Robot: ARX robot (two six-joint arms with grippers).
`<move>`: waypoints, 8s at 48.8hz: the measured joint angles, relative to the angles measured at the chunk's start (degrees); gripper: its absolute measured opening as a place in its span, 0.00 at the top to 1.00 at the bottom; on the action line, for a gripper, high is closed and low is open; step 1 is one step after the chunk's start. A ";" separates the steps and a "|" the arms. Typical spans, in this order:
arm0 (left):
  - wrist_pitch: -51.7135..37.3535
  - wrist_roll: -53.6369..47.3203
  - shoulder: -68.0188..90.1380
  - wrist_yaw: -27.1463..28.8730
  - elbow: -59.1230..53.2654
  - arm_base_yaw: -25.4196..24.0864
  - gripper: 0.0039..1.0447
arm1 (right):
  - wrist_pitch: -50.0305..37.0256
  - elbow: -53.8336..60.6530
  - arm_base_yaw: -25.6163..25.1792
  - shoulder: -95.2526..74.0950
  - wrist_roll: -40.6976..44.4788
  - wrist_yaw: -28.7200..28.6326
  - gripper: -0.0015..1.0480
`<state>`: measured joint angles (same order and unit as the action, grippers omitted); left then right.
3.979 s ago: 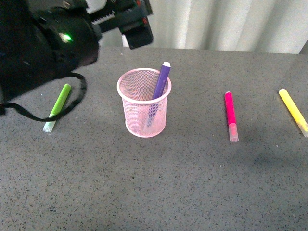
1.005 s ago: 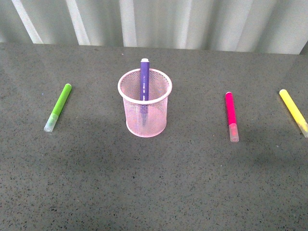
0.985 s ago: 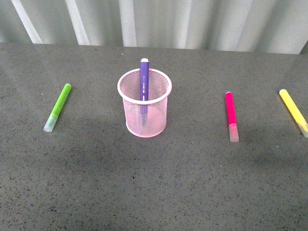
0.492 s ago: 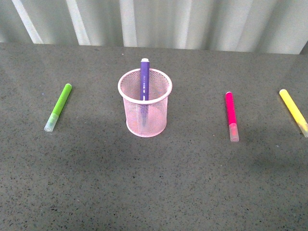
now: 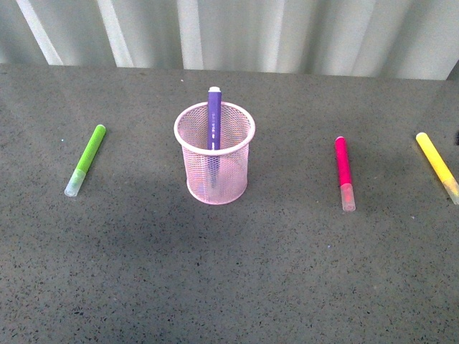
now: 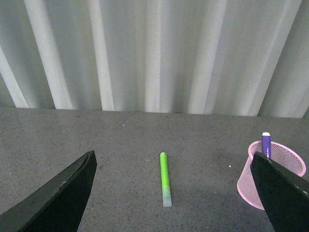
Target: Insert purple and pink pens into pink cup
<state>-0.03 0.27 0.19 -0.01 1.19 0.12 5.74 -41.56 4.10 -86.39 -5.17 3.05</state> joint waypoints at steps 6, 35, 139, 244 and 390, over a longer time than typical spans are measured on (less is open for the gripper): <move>0.00 0.00 0.00 0.02 0.00 0.00 0.06 | -1.03 -6.88 3.26 -10.73 -0.33 0.79 0.07; 0.00 0.00 0.00 0.02 0.00 0.00 0.06 | 1.09 -28.24 8.15 -36.24 -7.32 1.60 0.07; 0.00 0.00 0.00 0.02 0.00 0.00 0.06 | -53.02 -20.46 29.42 -30.14 5.81 -9.53 0.89; 0.00 0.00 0.00 0.02 0.00 0.00 0.06 | -20.50 9.81 7.28 25.90 -0.96 6.36 0.14; 0.00 0.00 -0.11 0.02 0.00 0.00 0.06 | -5.84 40.39 -4.02 86.14 5.05 -2.95 0.06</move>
<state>-0.03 0.27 0.08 0.01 1.19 0.12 -0.10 -1.17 0.08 -0.25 -0.12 0.10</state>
